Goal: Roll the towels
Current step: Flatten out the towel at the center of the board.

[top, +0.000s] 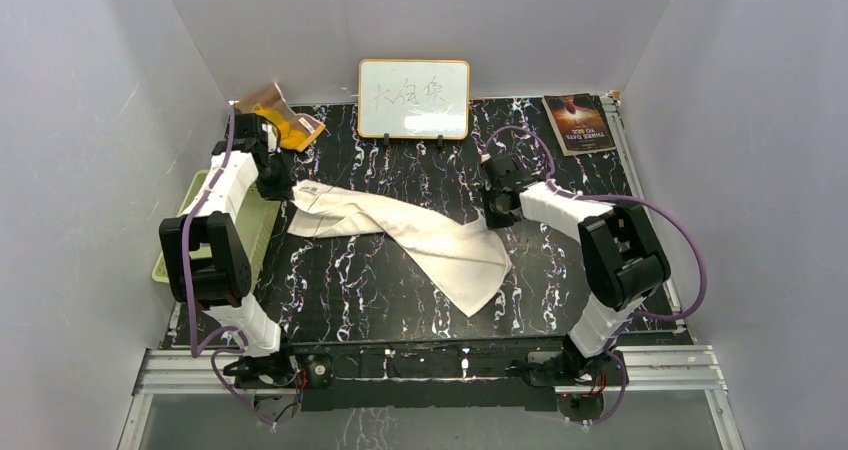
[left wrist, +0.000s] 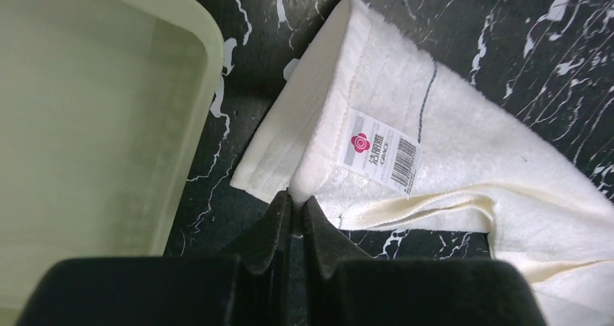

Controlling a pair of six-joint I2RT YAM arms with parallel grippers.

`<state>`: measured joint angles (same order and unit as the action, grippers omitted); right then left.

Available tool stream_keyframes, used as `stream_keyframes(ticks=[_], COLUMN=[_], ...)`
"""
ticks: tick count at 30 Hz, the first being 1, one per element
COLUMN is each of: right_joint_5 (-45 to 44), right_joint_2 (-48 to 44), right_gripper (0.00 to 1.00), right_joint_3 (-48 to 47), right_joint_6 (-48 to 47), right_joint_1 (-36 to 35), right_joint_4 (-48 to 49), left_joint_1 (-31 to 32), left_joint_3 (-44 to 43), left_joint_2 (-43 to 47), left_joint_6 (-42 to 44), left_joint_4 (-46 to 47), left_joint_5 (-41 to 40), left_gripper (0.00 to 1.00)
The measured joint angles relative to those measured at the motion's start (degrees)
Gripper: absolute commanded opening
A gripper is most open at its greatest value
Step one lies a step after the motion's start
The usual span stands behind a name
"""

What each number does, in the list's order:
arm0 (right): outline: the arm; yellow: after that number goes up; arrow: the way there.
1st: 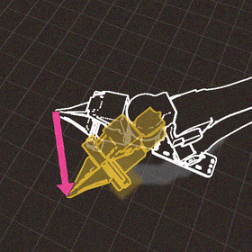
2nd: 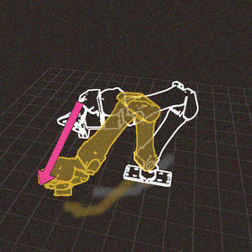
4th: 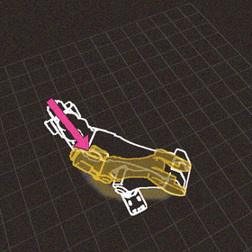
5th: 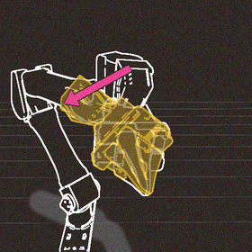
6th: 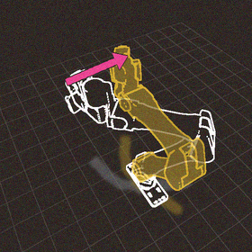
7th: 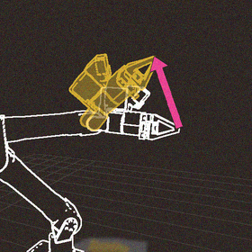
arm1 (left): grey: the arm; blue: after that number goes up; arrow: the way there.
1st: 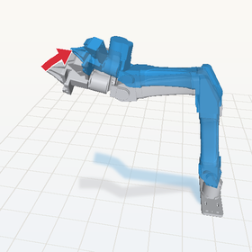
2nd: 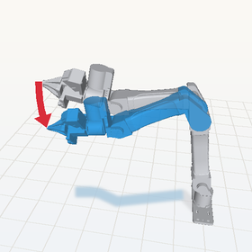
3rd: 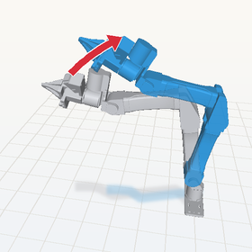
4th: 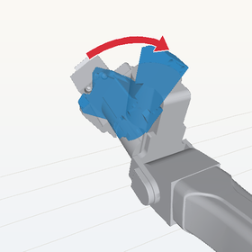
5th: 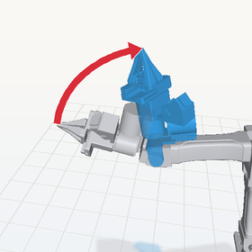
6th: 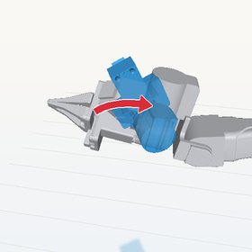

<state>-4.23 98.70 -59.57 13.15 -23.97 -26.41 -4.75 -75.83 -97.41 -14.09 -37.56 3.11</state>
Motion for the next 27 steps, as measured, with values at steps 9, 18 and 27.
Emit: stream_keyframes(ticks=[9,18,27], right_joint_5=[-3.3,-9.2,-2.7], right_joint_2=[-15.1,-32.4,-56.6], right_gripper=[0.0,0.0,0.0], right_joint_3=[-10.0,-17.7,-10.0], right_joint_6=[1.3,1.4,2.4], right_joint_1=[1.9,1.9,1.9], right_joint_4=[-0.4,4.4,5.4], left_joint_1=[-1.0,-1.1,-1.1], left_joint_3=[-11.6,-38.4,-11.5], left_joint_2=[0.2,1.9,35.9], left_joint_6=[0.0,0.2,-3.7], left_joint_4=[-5.1,-12.5,-10.4], left_joint_5=[2.6,5.4,5.8], left_gripper=[0.0,0.0,0.0])
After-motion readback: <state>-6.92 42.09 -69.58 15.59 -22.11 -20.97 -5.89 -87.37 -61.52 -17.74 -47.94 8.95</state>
